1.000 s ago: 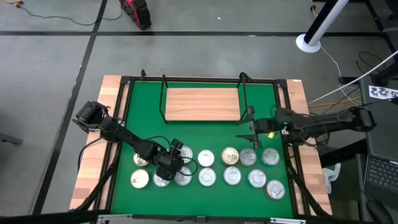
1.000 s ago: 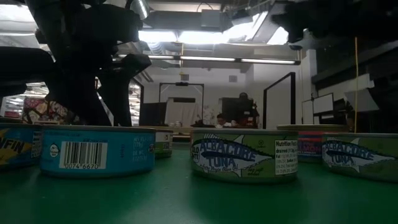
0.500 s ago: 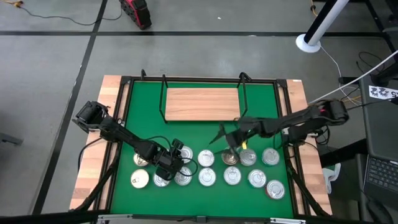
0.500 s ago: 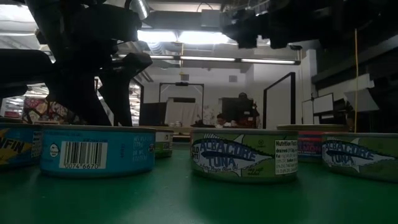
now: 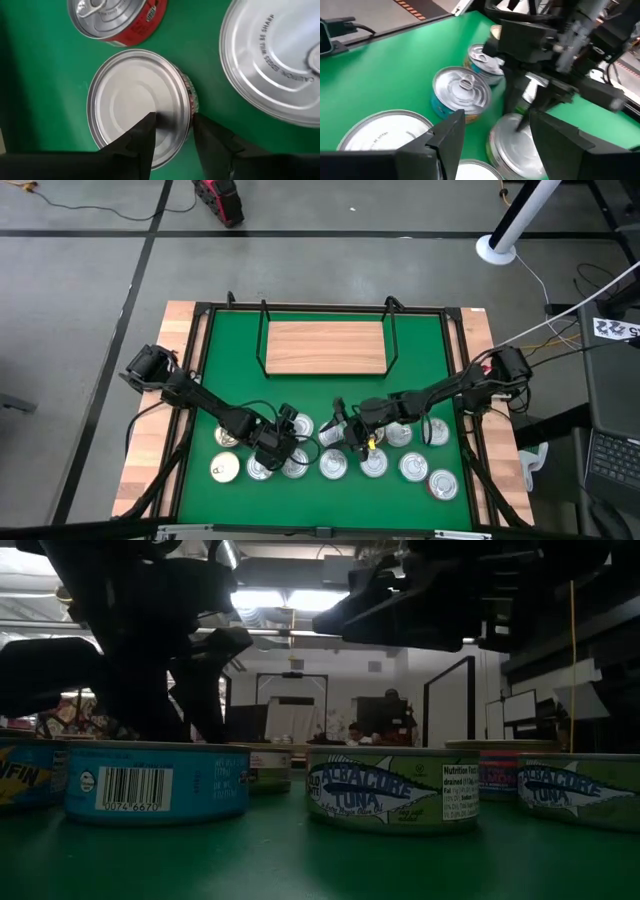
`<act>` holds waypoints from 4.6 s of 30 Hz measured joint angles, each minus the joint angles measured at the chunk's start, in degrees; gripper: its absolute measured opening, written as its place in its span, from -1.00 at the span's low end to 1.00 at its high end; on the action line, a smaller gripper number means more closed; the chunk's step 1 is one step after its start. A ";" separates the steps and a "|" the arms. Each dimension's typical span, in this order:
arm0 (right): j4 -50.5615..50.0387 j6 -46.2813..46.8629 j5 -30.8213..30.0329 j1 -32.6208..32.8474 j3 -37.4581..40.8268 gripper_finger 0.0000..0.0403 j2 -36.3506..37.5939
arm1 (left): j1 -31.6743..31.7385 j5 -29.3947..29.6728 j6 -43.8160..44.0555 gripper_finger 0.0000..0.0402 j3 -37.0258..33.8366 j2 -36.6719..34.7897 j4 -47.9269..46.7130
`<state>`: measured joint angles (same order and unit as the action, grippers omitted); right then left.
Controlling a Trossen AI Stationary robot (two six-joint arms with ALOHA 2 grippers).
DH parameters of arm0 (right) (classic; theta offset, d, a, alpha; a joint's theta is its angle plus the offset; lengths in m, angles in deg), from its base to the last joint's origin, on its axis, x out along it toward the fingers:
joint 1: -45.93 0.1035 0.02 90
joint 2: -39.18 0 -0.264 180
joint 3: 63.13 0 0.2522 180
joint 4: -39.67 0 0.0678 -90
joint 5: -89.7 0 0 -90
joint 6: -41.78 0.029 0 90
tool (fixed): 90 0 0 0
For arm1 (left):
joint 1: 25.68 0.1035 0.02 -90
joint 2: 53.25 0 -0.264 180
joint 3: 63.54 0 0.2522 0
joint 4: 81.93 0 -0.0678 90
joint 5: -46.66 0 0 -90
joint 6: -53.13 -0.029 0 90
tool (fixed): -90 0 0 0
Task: Stack canned seafood by type on shelf
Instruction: Put the green white tuna can on the shelf
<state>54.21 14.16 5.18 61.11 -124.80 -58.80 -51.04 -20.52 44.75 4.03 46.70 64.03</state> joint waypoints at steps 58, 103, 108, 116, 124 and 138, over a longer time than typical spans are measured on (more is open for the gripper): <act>-9.67 -7.45 -21.33 0.18 -0.18 0.11 -2.29 | 12.11 -1.74 34.50 -1.00 4.07 -0.07 10.92; -14.01 -7.17 -27.10 0.20 -0.18 -0.04 -2.16 | 13.90 -4.98 37.21 -1.00 4.15 -0.16 20.70; -13.99 -7.20 -25.26 0.19 -0.18 -0.29 -2.18 | 13.88 -5.17 36.35 -1.00 4.15 -0.16 20.69; -13.86 -7.19 -24.84 0.18 -0.18 -0.22 -2.20 | 13.90 -5.17 34.44 -0.91 4.15 -0.18 21.03; -13.17 -7.18 -25.08 0.18 -0.18 -0.26 -2.18 | 13.90 -5.12 21.57 -0.51 4.15 -5.30 20.95; -18.54 -14.04 -36.78 -0.06 -11.37 -0.24 -1.94 | 13.90 -2.73 14.20 -0.40 4.17 -20.22 9.27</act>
<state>35.66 0.12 -31.60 61.05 -136.18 -60.74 -37.14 -23.25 58.95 8.20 26.48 73.30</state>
